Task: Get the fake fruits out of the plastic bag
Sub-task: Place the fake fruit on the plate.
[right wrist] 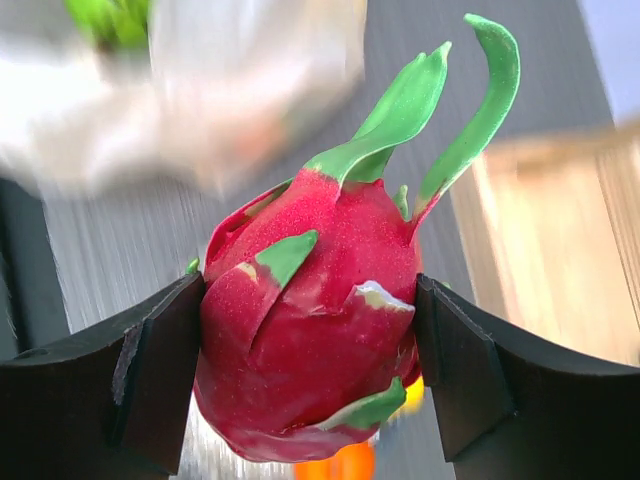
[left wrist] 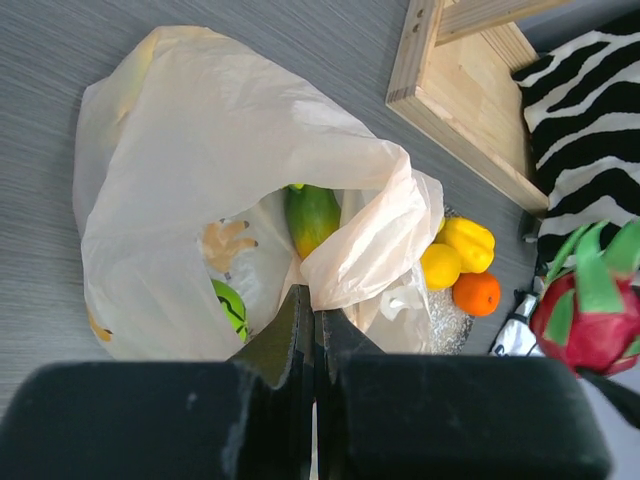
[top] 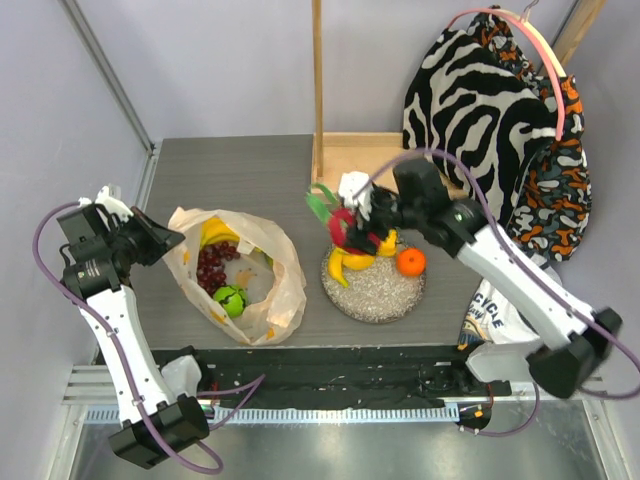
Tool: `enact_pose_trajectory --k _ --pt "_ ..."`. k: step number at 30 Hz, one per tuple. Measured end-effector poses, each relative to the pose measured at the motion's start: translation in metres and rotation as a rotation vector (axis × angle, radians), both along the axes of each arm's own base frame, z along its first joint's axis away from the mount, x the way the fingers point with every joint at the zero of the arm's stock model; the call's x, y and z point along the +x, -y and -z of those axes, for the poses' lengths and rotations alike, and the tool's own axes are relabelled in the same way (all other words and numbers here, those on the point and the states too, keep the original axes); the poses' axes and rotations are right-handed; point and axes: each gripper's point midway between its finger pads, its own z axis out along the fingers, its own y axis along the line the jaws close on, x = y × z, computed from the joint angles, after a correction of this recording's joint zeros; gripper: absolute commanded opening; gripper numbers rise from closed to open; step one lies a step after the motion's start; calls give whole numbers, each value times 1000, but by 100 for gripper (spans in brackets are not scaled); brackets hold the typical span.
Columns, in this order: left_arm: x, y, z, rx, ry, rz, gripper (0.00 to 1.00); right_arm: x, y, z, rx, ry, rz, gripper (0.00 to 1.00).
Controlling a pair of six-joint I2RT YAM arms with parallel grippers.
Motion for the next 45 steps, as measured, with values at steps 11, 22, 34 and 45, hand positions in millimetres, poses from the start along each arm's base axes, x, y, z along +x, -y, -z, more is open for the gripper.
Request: enact_pose_trajectory --k 11,22,34,45 --pt "16 -10 11 -17 -41 -12 0 -57 134 154 -495 -64 197 23" --pt "30 -18 5 -24 -39 -20 0 -58 162 191 -562 -35 295 29" --pt "21 -14 5 -15 -28 -22 0 -41 159 198 -544 33 332 68" --pt "-5 -7 25 39 -99 20 0 -30 135 149 -452 8 330 100"
